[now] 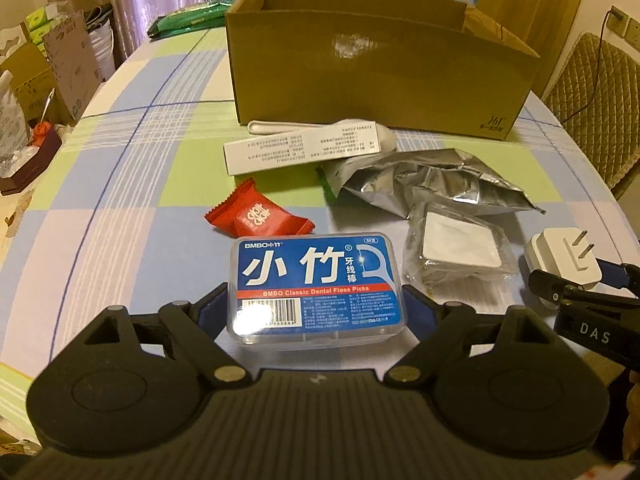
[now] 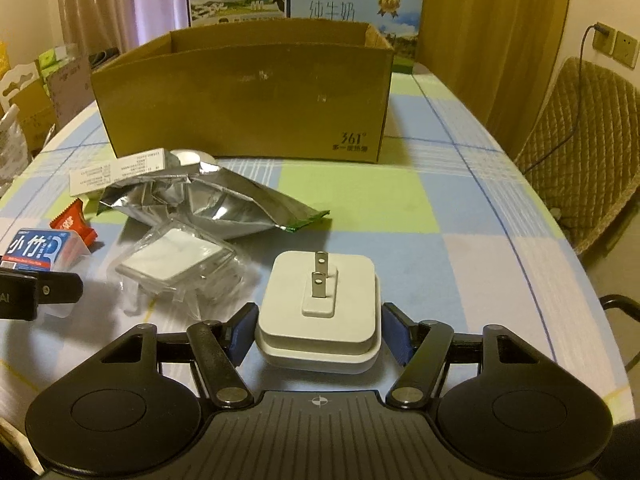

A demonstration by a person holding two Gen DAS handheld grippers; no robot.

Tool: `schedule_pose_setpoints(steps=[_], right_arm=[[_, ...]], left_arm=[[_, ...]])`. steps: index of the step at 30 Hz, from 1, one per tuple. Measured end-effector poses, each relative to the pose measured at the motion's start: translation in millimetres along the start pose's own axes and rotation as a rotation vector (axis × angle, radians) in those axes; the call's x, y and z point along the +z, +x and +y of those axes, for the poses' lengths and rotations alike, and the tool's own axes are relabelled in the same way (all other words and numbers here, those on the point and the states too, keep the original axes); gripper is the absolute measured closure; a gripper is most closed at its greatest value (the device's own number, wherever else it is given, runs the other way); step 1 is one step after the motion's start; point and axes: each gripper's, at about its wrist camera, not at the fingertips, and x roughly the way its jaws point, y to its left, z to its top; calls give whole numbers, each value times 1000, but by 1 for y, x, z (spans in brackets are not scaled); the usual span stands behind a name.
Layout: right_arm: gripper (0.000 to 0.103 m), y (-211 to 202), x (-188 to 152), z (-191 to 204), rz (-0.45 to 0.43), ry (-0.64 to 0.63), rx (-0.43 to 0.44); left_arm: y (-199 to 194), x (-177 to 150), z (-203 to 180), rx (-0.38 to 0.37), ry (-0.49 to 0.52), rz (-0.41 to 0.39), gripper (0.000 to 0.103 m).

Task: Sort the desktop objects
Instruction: 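Lift and carry the floss box and plug over the cardboard box with both tools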

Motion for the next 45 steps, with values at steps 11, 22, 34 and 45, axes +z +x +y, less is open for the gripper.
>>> schedule_pose_setpoints(steps=[11, 22, 34, 45], right_arm=[[40, -29, 8, -4, -64, 14, -1], [40, -63, 37, -2, -153, 10, 16], [40, -63, 118, 4, -247, -24, 60], [40, -23, 177, -2, -274, -22, 66]], left_arm=[[-25, 10, -6, -18, 16, -50, 18], [-52, 36, -15, -49, 45, -125, 18], [-55, 113, -9, -57, 63, -212, 18], [-24, 180, -13, -59, 90, -244, 18]])
